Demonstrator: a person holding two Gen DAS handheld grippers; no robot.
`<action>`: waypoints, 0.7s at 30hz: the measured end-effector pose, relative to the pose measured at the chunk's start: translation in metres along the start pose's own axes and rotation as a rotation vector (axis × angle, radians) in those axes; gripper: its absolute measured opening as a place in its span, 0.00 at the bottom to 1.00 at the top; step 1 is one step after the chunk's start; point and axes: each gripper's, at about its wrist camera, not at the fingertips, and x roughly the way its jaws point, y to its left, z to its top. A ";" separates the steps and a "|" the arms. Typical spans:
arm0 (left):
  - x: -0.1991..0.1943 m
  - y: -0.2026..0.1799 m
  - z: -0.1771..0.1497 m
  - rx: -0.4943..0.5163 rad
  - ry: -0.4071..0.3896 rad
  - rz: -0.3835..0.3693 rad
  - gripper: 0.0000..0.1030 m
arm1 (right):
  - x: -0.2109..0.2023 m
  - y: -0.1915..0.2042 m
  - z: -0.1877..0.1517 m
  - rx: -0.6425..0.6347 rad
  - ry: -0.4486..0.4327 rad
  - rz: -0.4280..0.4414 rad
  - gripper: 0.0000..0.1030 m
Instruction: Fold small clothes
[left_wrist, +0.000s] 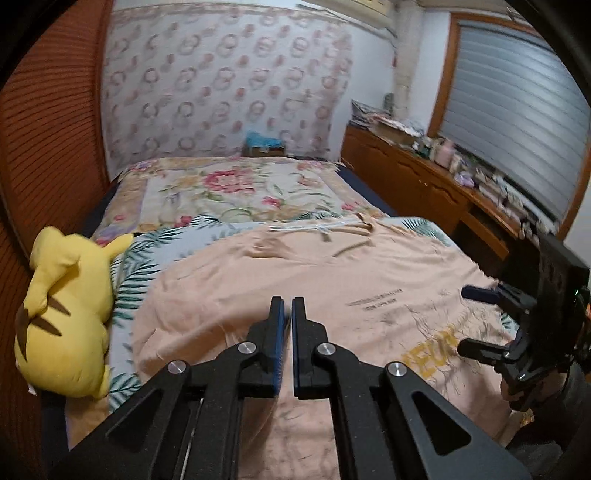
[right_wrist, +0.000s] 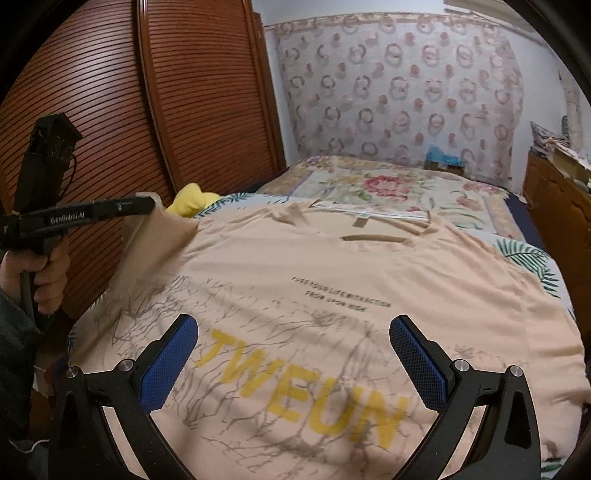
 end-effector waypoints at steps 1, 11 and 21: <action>0.001 -0.006 0.000 0.016 0.000 -0.001 0.07 | 0.000 0.002 -0.001 0.004 -0.002 -0.003 1.00; -0.027 0.003 -0.017 -0.013 -0.068 0.059 0.74 | 0.008 0.015 -0.004 0.002 -0.001 -0.008 1.00; -0.058 0.051 -0.069 -0.105 -0.071 0.141 0.86 | 0.039 0.057 0.025 -0.174 0.024 0.108 0.64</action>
